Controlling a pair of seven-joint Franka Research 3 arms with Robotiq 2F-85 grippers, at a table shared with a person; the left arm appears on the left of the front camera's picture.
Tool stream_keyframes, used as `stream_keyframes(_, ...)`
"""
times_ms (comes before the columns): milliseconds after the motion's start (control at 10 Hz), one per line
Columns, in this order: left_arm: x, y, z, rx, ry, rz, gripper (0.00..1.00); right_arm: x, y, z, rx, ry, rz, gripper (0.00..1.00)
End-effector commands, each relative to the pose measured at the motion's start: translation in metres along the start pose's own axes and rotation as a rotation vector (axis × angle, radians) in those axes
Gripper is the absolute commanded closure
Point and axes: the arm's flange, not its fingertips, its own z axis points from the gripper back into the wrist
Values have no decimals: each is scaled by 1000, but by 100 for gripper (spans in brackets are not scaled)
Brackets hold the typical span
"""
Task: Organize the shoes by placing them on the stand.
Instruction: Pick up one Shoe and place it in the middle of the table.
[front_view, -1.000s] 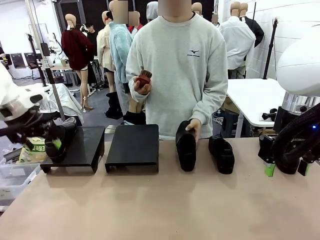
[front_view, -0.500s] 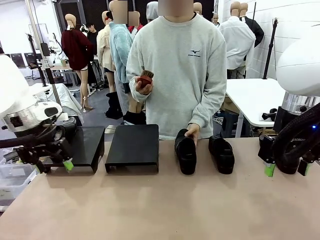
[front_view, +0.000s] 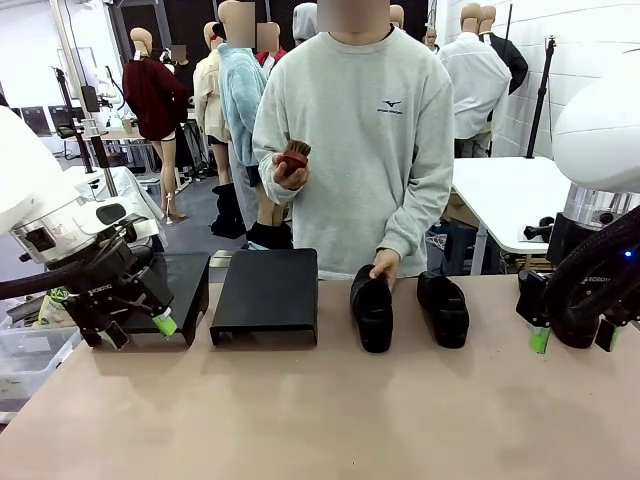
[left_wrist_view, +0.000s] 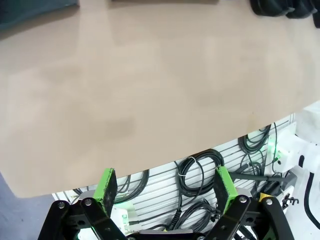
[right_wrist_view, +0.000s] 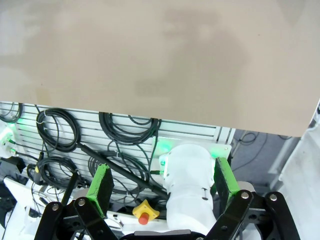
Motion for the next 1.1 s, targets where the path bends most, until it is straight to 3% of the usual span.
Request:
stream_keyframes(0,1,1,1,19,-5,11,0,2,0,1,-6,5,-7,0)
stream_keyframes(300,1,1,1,19,-5,11,0,0,0,0,0,0,0,0)
stream_keyframes(400,1,1,1,19,-5,11,0,-1,8,14,-20,-8,72,0)
stream_keyframes(500,1,1,1,19,-5,11,0,10,0,33,-23,-52,45,0)
stream_keyframes(700,1,1,1,19,-5,11,0,60,-35,65,-71,-156,1,0)
stream_keyframes(1000,1,1,1,19,-5,11,0,146,-97,72,33,-155,66,0)
